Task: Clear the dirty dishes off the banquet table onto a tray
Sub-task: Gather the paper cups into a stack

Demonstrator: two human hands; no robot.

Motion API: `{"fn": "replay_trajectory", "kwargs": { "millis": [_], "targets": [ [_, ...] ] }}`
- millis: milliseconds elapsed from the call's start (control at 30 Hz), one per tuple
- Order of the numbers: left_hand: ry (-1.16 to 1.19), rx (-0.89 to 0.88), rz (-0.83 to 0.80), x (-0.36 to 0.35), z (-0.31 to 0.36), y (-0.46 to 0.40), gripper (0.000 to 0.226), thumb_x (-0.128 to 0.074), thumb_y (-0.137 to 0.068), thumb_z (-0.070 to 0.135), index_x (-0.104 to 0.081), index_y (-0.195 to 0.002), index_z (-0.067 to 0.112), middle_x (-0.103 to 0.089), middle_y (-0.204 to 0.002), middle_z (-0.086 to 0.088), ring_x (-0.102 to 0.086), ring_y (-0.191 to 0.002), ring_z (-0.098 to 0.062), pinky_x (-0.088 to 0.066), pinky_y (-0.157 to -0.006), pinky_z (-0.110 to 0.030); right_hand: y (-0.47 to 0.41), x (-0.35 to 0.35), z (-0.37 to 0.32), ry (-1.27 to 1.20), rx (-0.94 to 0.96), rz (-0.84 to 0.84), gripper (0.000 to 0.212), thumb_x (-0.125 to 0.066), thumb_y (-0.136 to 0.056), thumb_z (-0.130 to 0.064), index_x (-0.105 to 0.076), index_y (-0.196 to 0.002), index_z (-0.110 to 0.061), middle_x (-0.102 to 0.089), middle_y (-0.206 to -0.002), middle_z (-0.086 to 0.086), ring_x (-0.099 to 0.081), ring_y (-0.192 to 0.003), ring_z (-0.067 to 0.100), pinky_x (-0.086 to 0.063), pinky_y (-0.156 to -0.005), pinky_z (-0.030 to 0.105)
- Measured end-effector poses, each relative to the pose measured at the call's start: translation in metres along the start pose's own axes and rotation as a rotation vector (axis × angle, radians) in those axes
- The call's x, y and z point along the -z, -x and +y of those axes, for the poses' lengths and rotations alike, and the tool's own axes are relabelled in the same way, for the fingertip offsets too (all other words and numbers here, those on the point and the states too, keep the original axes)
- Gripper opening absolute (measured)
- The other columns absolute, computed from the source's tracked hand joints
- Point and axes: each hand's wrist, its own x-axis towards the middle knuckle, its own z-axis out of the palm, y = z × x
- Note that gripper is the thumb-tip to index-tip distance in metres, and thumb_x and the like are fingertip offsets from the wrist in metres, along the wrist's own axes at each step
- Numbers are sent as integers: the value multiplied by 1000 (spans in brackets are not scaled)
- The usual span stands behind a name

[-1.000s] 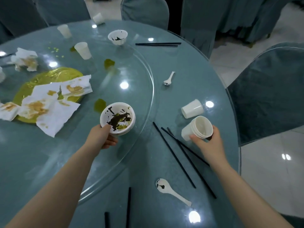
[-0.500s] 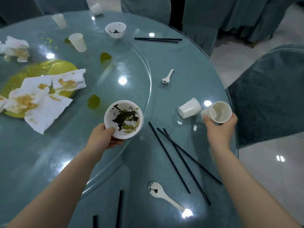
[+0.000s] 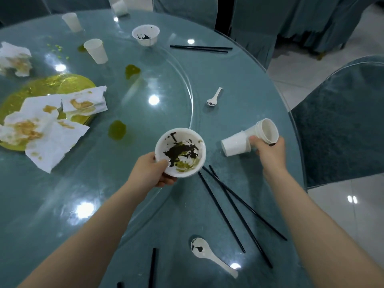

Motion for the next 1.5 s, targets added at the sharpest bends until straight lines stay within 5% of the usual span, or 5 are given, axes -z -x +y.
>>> {"fn": "replay_trajectory", "kwargs": {
  "millis": [333,733,967,1367,1500],
  "targets": [
    [-111,-22,-99,-22,3,3,22,-42,-86,7,-57,-87,23,-71,-60,-1,-69,-53,-19,-55,-48,-26,37,-22,2,-90,14,-203,43,-75,-77,-20,-51,-113,-25,-61,-114,-6,-59,-108,14,-50,-93,37],
    [81,46,94,51,-13,26,19,-41,-87,8,-57,-91,18,-72,-64,-6,-69,-54,-19,-47,-42,-20,58,-77,9,165,189,-438,115,-85,-66,-10,-8,-149,-34,-49,-122,-24,-51,-107,-15,-40,-89,9],
    [176,17,148,80,-12,51,18,-42,-89,10,-58,-93,17,-72,-65,-9,-68,-52,-16,-48,-43,-20,72,-72,-7,198,272,-323,63,-81,-63,-15,-49,-117,-6,-64,-102,6,-61,-86,19,-51,-82,34],
    [187,-218,13,86,-17,151,25,-48,-88,13,-59,-111,17,-72,-71,-17,-61,-46,-17,-46,-44,-22,207,15,-84,168,482,-200,78,-85,-60,-22,-43,-125,-29,-62,-105,-23,-60,-94,-6,-50,-88,28],
    [191,-280,-14,98,-33,210,24,-48,-88,11,-61,-107,16,-72,-71,-14,-60,-46,-18,-43,-43,-22,283,49,-90,136,608,-160,109,-85,-63,-18,-14,-142,-44,-39,-107,-57,-45,-101,-27,-38,-81,-1]
  ]
}}
